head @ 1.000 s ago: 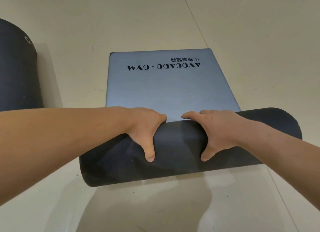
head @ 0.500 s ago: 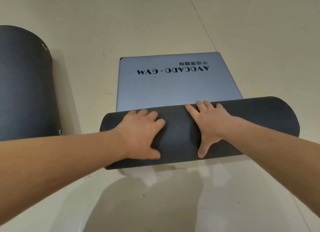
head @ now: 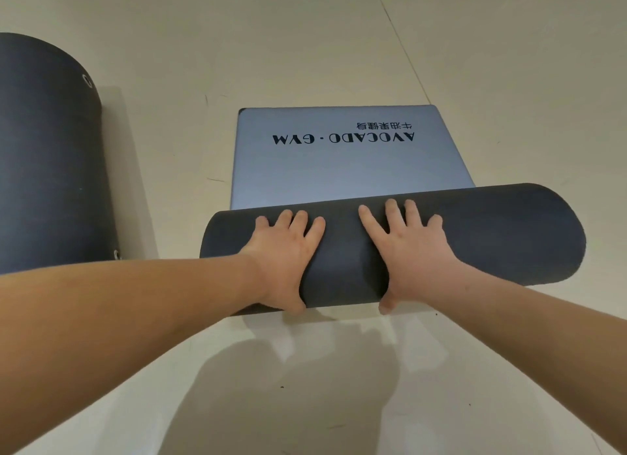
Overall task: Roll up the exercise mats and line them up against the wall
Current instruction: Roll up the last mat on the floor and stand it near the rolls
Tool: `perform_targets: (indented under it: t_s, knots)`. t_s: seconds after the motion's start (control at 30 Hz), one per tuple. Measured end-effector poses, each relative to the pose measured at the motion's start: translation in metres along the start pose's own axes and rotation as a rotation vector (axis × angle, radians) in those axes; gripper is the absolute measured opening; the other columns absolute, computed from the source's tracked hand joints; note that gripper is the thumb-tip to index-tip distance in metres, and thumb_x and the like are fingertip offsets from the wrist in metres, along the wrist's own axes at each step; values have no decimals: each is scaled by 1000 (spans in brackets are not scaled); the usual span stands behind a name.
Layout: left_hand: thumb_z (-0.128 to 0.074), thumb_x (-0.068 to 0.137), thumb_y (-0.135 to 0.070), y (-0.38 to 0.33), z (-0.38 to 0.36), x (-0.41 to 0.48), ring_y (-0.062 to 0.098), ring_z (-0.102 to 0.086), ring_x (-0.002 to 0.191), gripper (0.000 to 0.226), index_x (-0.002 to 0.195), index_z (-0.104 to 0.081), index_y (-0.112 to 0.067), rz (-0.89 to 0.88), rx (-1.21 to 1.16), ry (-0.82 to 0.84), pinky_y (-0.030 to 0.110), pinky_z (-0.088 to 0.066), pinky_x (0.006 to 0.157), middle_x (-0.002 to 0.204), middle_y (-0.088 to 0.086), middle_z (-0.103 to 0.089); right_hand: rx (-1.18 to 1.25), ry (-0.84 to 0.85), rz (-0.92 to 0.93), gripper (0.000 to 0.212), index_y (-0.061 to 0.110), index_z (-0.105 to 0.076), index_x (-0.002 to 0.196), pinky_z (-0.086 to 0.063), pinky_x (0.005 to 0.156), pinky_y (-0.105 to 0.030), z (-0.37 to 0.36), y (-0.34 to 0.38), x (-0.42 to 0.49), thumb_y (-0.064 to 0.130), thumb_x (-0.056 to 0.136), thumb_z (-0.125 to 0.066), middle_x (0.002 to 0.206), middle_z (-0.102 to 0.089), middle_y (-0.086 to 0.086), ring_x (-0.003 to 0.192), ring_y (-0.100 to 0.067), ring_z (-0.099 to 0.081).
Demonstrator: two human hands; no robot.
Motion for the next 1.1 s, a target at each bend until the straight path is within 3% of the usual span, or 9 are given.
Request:
perform_targets:
  t_s: [0.2,0.33,0.47,0.57,0.7,0.8,0.9,1.0,1.1]
  knots:
    - [-76,47,-73,21,31,13,21,-61,99,109,138,-37,-28,-39,-133,36,45,-58,85,116,-5,-57,61,-3,91,145,36,-7,157,-46,100,-54,31,-16,17,83,40,-78,138,-45,-6,124,-32,-51]
    - [-84,48,-65,7,29,-1,13,-64,86,91,125,-46,-34,-87,-300,171,40,-60,79,102,-12,-62,96,129,196,129,46,-26,148,-47,79,-39,32,-16,2,79,38,-84,117,-52,8,101,-23,-60]
    - [-98,49,-53,-5,10,-17,9,-67,99,88,125,-53,-42,-90,-512,472,39,-61,89,111,-19,-65,280,431,241,128,51,-34,146,-50,101,-45,9,-14,-21,66,36,-97,133,-55,17,119,-21,-58]
    - [-102,47,-48,2,4,-10,9,-70,104,89,125,-59,-45,-91,-608,528,38,-61,92,115,-21,-68,314,406,227,136,49,-21,158,-45,107,-43,15,-14,-28,62,46,-98,151,-42,15,138,-21,-49]
    - [-101,50,-55,42,12,8,12,-58,131,113,149,-48,-43,-33,-615,402,40,-47,113,142,-19,-58,160,152,197,125,40,-22,154,-49,79,-40,42,-5,-30,66,54,-91,134,-41,3,118,-27,-57]
    - [-94,58,-66,77,34,11,17,-44,145,119,158,-38,-34,74,-537,224,40,-37,119,158,-10,-45,33,164,150,159,27,5,162,-51,97,-55,34,15,-29,76,44,-91,149,-32,-10,134,-38,-46]
    - [-79,68,-78,88,52,3,19,-51,136,93,146,-53,-34,140,-329,32,42,-47,108,149,-12,-52,-59,142,120,169,20,16,161,-44,105,-64,33,20,-12,79,43,-89,157,-26,-18,139,-44,-40]
    - [-65,84,-71,73,71,-14,21,-57,122,64,133,-62,-32,89,-156,-223,41,-52,94,134,-8,-59,22,192,138,163,31,8,163,-45,106,-56,47,9,12,80,41,-89,156,-34,-10,137,-37,-47]
    - [-55,81,-81,40,64,-34,24,-54,115,75,137,-54,-31,-28,-19,-241,41,-49,91,131,-3,-55,151,183,126,157,42,-1,163,-46,104,-53,61,-1,31,74,40,-94,158,-31,-1,141,-33,-45]
Point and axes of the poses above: each hand's wrist, its own x-axis towards the middle knuckle, its own z-axis out of the back of the hand, y = z × x, the point moved 9 cm from there along x, towards the middle knuckle
